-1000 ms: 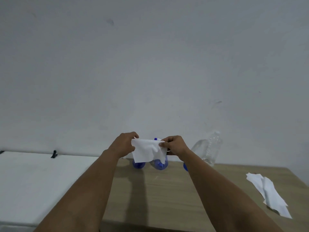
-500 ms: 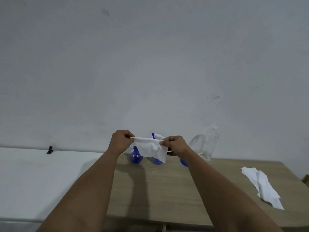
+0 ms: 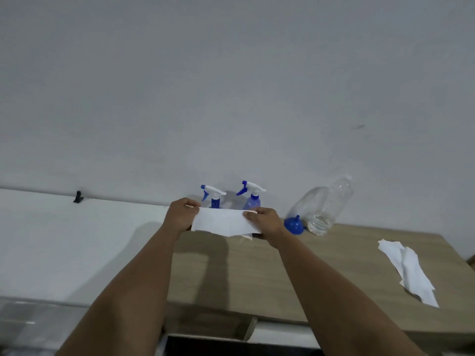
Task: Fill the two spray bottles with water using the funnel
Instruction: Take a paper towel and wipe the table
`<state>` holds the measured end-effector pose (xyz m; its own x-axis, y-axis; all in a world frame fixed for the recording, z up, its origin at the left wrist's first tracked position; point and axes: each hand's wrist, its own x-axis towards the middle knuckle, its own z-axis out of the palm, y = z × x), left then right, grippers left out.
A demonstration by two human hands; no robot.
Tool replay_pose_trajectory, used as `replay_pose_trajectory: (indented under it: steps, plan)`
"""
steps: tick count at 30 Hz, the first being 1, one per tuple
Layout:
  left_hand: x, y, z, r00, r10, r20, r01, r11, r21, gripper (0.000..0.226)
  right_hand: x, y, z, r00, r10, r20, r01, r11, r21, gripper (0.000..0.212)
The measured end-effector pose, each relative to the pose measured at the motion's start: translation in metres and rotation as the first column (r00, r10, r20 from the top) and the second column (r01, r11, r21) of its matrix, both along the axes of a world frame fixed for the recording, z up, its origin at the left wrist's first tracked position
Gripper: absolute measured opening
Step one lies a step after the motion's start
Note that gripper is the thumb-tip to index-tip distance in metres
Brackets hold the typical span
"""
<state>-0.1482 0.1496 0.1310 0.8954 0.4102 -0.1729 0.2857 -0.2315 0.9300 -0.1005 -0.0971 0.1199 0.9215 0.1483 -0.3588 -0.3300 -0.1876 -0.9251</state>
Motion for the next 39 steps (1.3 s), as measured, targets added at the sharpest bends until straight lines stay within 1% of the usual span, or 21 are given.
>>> replay_pose_trajectory:
  steps: [2, 5, 7, 8, 10, 11, 12, 14, 16, 18, 20, 23, 25, 28, 30, 32, 35, 37, 39]
  plan:
    - [0.002, 0.008, -0.026, 0.999, 0.009, -0.033, -0.009, 1.0, 0.013, 0.015, 0.007, 0.011, -0.025, 0.999, -0.032, -0.006, 0.032, 0.999, -0.033, 0.017]
    - [0.007, 0.023, -0.067, 0.995, 0.015, -0.097, -0.01, 0.999, 0.05, 0.017, 0.019, 0.029, -0.06, 0.998, -0.049, 0.034, 0.053, 0.989, -0.139, 0.014]
    - [0.015, 0.033, -0.096, 0.991, 0.025, -0.13, -0.014, 0.996, 0.084, 0.016, 0.029, 0.04, -0.081, 0.999, -0.039, 0.029, 0.044, 0.979, -0.201, 0.015]
    - [0.018, 0.035, -0.108, 0.99, 0.029, -0.137, -0.015, 0.994, 0.104, 0.015, 0.034, 0.046, -0.091, 0.999, -0.022, 0.033, 0.03, 0.97, -0.242, 0.019]
    - [0.023, 0.036, -0.125, 0.989, 0.021, -0.145, 0.005, 0.984, 0.175, 0.018, 0.04, 0.057, -0.108, 0.996, 0.046, 0.074, -0.014, 0.923, -0.383, 0.035]
    - [0.026, 0.037, -0.134, 0.989, 0.0, -0.149, 0.034, 0.974, 0.225, 0.023, 0.042, 0.063, -0.117, 0.99, 0.096, 0.105, -0.034, 0.876, -0.482, 0.041]
    - [0.028, 0.038, -0.143, 0.987, -0.031, -0.158, 0.075, 0.958, 0.278, 0.029, 0.043, 0.069, -0.125, 0.977, 0.159, 0.138, -0.048, 0.805, -0.591, 0.044]
    - [0.028, 0.041, -0.158, 0.977, -0.097, -0.188, 0.167, 0.897, 0.408, 0.039, 0.035, 0.082, -0.139, 0.939, 0.304, 0.159, -0.072, 0.628, -0.774, 0.047]
    - [0.026, 0.044, -0.17, 0.966, -0.122, -0.229, 0.23, 0.81, 0.539, 0.043, 0.022, 0.098, -0.151, 0.884, 0.445, 0.144, -0.107, 0.491, -0.865, 0.051]
    - [0.025, 0.046, -0.175, 0.967, -0.105, -0.234, 0.232, 0.747, 0.623, 0.043, 0.006, 0.114, -0.163, 0.808, 0.577, 0.122, -0.16, 0.414, -0.896, 0.056]
    - [0.024, 0.05, -0.181, 0.977, -0.084, -0.194, 0.195, 0.714, 0.673, 0.042, -0.013, 0.127, -0.173, 0.741, 0.664, 0.098, -0.228, 0.387, -0.894, 0.061]
    - [0.023, 0.059, -0.19, 0.982, -0.068, -0.176, 0.174, 0.688, 0.704, 0.042, -0.035, 0.14, -0.191, 0.681, 0.732, 0.015, -0.319, 0.314, -0.894, 0.071]
    - [0.022, 0.062, -0.194, 0.981, -0.056, -0.185, 0.175, 0.662, 0.729, 0.043, -0.034, 0.144, -0.202, 0.658, 0.753, -0.001, -0.323, 0.281, -0.903, 0.078]
    - [0.024, 0.063, -0.196, 0.981, -0.057, -0.188, 0.182, 0.616, 0.766, 0.05, -0.015, 0.147, -0.211, 0.626, 0.78, 0.009, -0.326, 0.272, -0.905, 0.083]
    - [0.025, 0.061, -0.196, 0.979, -0.07, -0.193, 0.195, 0.605, 0.772, 0.054, -0.002, 0.143, -0.213, 0.612, 0.791, 0.02, -0.326, 0.275, -0.904, 0.085]
    - [0.026, 0.056, -0.198, 0.978, -0.088, -0.187, 0.201, 0.615, 0.763, 0.056, 0.004, 0.134, -0.215, 0.589, 0.807, 0.045, -0.317, 0.282, -0.905, 0.087]
    - [0.027, 0.044, -0.199, 0.984, -0.098, -0.151, 0.177, 0.672, 0.719, 0.056, 0.008, 0.117, -0.215, 0.557, 0.828, 0.073, -0.311, 0.289, -0.906, 0.088]
    - [0.029, 0.034, -0.197, 0.985, -0.112, -0.132, 0.172, 0.693, 0.7, 0.055, 0.012, 0.101, -0.213, 0.568, 0.819, 0.081, -0.295, 0.295, -0.909, 0.089]
    - [0.029, 0.023, -0.193, 0.982, -0.119, -0.144, 0.186, 0.678, 0.711, 0.052, 0.016, 0.081, -0.211, 0.601, 0.796, 0.076, -0.289, 0.305, -0.907, 0.089]
